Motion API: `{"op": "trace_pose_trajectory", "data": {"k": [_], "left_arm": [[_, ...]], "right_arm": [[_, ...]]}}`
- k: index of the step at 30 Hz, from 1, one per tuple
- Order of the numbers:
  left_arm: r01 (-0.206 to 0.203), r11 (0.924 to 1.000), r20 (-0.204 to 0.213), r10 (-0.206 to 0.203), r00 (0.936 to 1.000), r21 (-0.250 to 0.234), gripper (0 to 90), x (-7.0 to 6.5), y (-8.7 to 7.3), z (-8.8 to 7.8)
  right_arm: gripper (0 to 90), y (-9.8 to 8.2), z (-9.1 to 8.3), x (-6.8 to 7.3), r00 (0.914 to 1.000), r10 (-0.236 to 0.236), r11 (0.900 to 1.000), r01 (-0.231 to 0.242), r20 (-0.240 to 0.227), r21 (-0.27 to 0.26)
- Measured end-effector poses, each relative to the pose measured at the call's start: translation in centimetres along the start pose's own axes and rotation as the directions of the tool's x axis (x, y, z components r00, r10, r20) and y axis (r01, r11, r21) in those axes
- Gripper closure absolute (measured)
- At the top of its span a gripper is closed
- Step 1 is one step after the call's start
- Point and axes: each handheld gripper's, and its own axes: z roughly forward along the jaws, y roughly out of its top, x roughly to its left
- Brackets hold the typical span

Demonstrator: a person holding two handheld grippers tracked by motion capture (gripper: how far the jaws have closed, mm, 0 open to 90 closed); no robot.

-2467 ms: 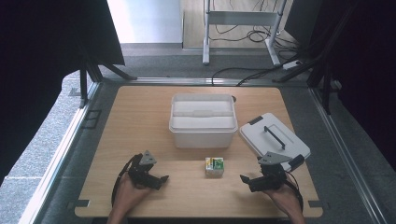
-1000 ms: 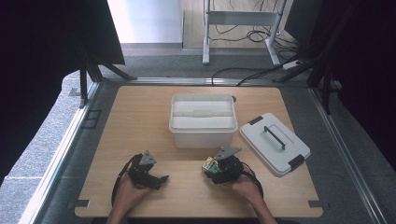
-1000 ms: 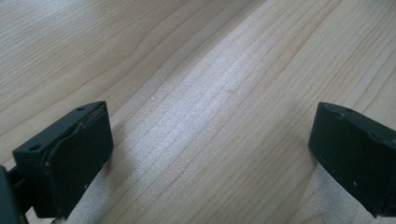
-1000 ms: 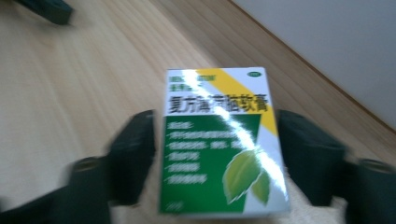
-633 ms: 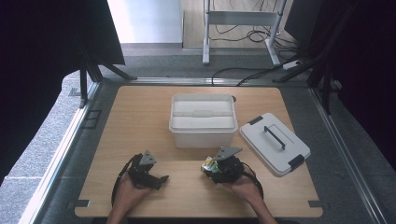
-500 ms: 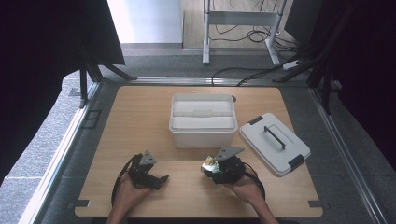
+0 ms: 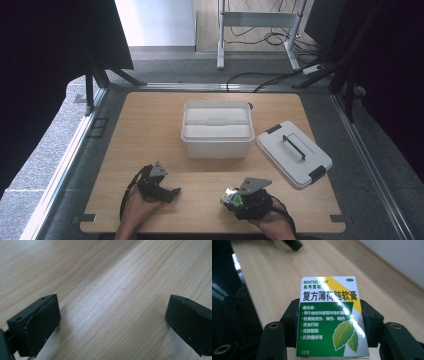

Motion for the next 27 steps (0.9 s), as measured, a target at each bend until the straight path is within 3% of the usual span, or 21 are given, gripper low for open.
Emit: {"op": "trace_pose_trajectory", "data": {"k": [6,13,16,19,27], "left_arm": [[0.002,1.0,-0.001,-0.002,1.0,0.0,0.0,0.0,0.0,0.0],[0.002,1.0,-0.002,-0.002,1.0,0.001,0.0,0.0,0.0,0.0],[0.002,1.0,-0.002,-0.002,1.0,0.002,0.0,-0.1,0.0,0.0],[0.002,1.0,-0.002,-0.002,1.0,0.002,0.0,-0.1,0.0,0.0],[0.005,1.0,-0.003,-0.005,1.0,0.0,0.0,-0.1,0.0,0.0]], "right_arm": [[44.1,-1.6,0.8,0.8,0.9997,-0.01,1.0,0.01,0.02,0.015],[43.6,-3.1,2.1,0.1,0.999,0.034,0.999,-0.034,0.028,0.011],[42.2,-3.0,2.0,0.0,0.9988,0.044,0.999,-0.045,0.022,0.019],[35.2,-2.6,1.3,-0.3,0.9979,0.064,0.998,-0.064,0.014,-0.009],[30.2,-1.3,0.0,-0.8,0.9983,0.057,0.998,-0.057,0.01,-0.035]]}}
